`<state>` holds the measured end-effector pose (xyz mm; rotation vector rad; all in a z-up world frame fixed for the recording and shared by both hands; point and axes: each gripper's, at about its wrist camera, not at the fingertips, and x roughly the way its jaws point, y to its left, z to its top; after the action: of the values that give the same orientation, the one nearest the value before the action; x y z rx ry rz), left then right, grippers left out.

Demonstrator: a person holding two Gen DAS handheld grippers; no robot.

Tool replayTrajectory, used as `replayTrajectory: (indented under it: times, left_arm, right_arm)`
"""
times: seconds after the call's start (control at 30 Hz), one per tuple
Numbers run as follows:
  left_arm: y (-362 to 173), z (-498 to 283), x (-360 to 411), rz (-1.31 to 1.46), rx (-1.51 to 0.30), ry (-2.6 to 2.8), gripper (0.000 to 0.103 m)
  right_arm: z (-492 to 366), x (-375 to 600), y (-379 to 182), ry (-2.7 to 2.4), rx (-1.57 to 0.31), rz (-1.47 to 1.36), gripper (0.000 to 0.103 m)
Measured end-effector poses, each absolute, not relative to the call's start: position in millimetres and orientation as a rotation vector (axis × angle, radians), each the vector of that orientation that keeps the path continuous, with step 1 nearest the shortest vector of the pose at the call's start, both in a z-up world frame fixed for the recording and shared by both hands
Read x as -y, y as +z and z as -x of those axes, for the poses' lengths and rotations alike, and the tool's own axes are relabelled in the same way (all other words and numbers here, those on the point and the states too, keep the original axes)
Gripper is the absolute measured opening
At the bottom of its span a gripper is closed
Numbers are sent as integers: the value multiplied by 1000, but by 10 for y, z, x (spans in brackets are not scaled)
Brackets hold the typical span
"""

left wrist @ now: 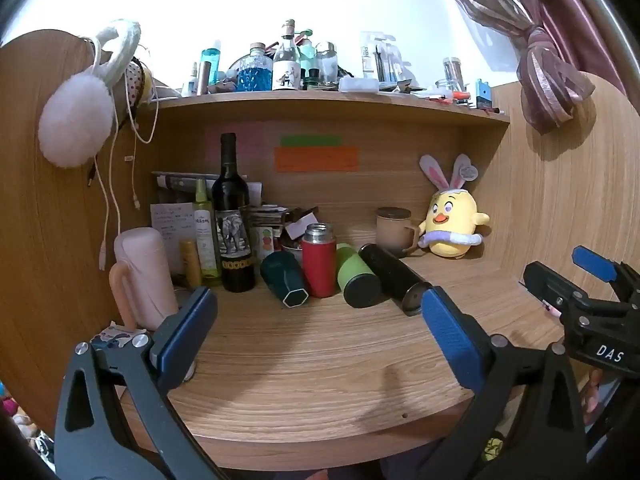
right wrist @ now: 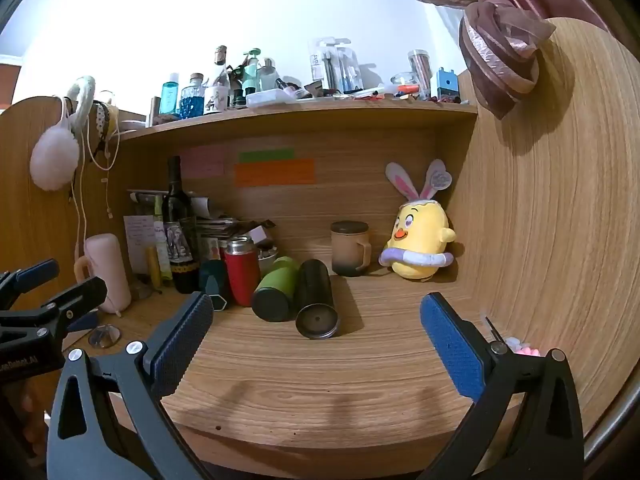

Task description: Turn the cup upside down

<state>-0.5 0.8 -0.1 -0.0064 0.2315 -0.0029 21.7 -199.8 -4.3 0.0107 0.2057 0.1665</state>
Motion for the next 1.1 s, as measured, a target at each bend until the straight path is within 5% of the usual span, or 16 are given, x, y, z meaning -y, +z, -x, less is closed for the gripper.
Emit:
replayTrajectory:
  times: [1.1]
  left_arm:
    - [13, 42, -16, -9, -225, 10, 103]
  right_arm:
    - [-206, 1976, -51, 167, -205, -9, 103]
